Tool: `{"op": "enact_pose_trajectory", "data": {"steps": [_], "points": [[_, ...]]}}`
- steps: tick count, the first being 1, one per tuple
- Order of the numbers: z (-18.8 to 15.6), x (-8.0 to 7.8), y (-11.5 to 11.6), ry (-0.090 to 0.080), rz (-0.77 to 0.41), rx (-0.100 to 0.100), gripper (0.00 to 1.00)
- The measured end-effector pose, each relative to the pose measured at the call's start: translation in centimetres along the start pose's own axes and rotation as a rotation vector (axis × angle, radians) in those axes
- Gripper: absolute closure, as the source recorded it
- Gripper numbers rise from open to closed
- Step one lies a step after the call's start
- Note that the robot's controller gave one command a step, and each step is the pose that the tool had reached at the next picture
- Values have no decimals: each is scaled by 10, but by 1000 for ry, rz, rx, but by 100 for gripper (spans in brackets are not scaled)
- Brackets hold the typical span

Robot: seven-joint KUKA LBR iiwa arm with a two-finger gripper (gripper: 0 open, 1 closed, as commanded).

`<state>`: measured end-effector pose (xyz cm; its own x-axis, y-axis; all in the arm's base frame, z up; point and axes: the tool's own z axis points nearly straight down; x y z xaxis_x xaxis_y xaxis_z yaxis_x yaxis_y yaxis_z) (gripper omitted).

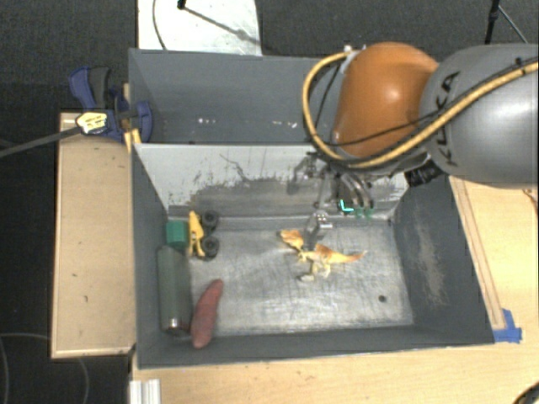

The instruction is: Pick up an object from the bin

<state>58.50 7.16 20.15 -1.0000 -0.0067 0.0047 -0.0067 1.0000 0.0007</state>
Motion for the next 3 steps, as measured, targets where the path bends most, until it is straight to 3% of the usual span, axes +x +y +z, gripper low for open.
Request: {"op": "enact_pose_trajectory", "data": {"steps": [1, 2, 3], "points": [[-5, -2, 0, -8, 1, -1, 0], [98, 22, -53, -8, 22, 0, 100], [98, 22, -52, -8, 23, 0, 0]]}}
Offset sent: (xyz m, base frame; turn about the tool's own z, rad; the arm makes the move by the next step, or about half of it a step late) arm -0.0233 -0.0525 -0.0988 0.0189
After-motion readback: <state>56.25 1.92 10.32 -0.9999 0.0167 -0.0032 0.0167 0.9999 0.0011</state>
